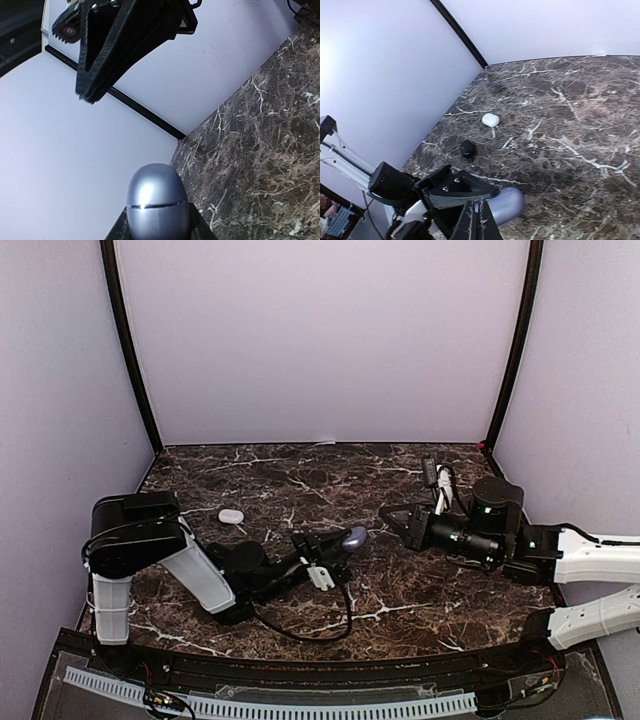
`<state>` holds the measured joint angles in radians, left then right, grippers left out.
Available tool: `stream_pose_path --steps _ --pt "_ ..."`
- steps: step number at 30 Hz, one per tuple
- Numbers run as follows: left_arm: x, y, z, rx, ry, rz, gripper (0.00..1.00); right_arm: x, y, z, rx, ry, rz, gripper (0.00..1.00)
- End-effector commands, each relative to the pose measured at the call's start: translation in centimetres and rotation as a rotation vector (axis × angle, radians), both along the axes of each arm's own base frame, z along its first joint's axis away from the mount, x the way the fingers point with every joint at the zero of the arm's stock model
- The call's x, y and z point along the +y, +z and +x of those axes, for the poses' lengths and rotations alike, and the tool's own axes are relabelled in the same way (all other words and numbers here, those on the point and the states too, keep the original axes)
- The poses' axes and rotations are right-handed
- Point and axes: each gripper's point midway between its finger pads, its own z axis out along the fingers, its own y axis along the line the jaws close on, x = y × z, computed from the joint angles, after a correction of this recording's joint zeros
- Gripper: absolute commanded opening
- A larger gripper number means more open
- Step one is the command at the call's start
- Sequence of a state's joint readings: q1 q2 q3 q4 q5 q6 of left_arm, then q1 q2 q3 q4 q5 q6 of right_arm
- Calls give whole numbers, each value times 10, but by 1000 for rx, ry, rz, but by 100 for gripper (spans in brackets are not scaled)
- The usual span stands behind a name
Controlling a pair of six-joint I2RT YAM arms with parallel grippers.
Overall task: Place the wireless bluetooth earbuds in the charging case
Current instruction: Close the charging case with the earbuds, then place the charging case with the earbuds at the center of the board.
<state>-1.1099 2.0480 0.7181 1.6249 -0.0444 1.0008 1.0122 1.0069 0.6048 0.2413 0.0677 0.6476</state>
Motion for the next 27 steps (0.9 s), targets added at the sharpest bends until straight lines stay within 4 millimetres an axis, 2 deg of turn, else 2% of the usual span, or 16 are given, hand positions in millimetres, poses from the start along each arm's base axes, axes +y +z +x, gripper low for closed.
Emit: stream_pose_path --steps 1,4,5,7,8,13,15,18,23,27 --pt "32 54 3 143 -8 -276 0 -35 -3 17 -87 -174 -117 0" --pt "53 64 14 330 4 -365 0 -63 -2 29 -139 -302 -167 0" --pt "65 76 21 392 34 -427 0 -72 -2 32 -155 -337 -181 0" --pt "80 80 32 519 80 -478 0 -85 -2 39 -179 -387 -209 0" --pt "83 71 38 598 115 -448 0 -89 -4 41 -186 -403 -225 0" --pt "107 59 58 985 184 -438 1 -103 -14 58 -192 -457 -306 0" --pt "118 54 65 1091 241 -453 1 -102 -19 63 -185 -459 -328 0" --pt "124 48 70 1247 273 -424 1 -94 -26 69 -179 -438 -349 0" --pt "124 29 73 1551 208 -355 0 -75 -33 87 -176 -383 -420 0" --pt "120 12 80 1709 198 -307 0 -68 -47 106 -147 -357 -513 0"
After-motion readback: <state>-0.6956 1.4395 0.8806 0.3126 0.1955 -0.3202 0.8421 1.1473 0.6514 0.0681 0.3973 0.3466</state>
